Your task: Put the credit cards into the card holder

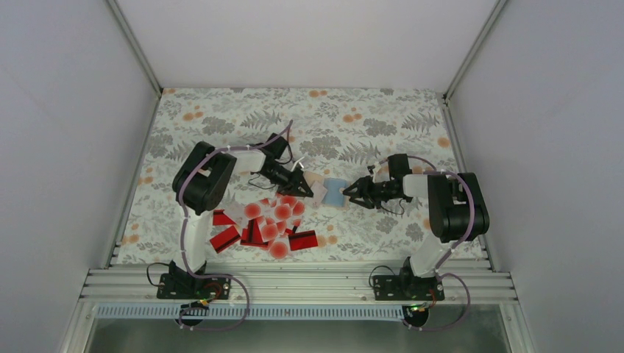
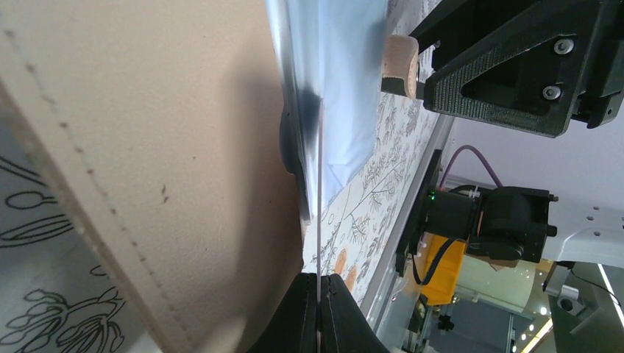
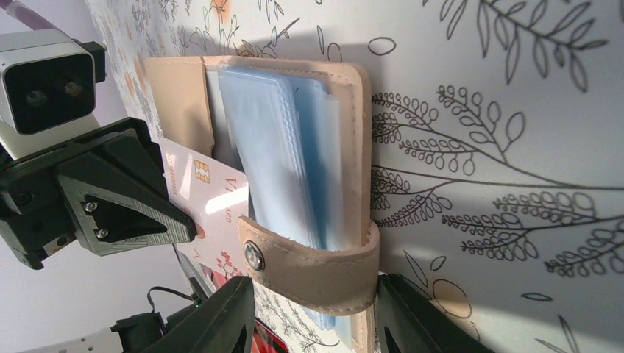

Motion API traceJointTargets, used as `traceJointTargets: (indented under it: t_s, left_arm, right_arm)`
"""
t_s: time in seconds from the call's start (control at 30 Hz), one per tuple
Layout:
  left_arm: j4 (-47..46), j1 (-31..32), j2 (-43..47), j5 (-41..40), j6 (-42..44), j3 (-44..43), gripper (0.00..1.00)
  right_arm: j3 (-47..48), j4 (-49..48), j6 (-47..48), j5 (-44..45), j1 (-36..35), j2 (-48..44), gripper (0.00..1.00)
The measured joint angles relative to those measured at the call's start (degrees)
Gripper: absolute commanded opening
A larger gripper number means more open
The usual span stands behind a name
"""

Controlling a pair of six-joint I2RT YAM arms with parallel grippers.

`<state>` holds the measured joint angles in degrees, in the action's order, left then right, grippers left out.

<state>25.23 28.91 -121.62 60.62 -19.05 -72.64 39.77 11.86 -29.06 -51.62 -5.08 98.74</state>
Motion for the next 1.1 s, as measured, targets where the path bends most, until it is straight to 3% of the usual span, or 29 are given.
traceJointTargets:
  t_s: [1.1]
  left_arm:
    - [-3.4,1.3,-3.3,0.5,-2.1,-3.5,0.02]
  right_arm:
    - [0.0,-0.4,-0.9,-0.3,0.0,0.2,0.43]
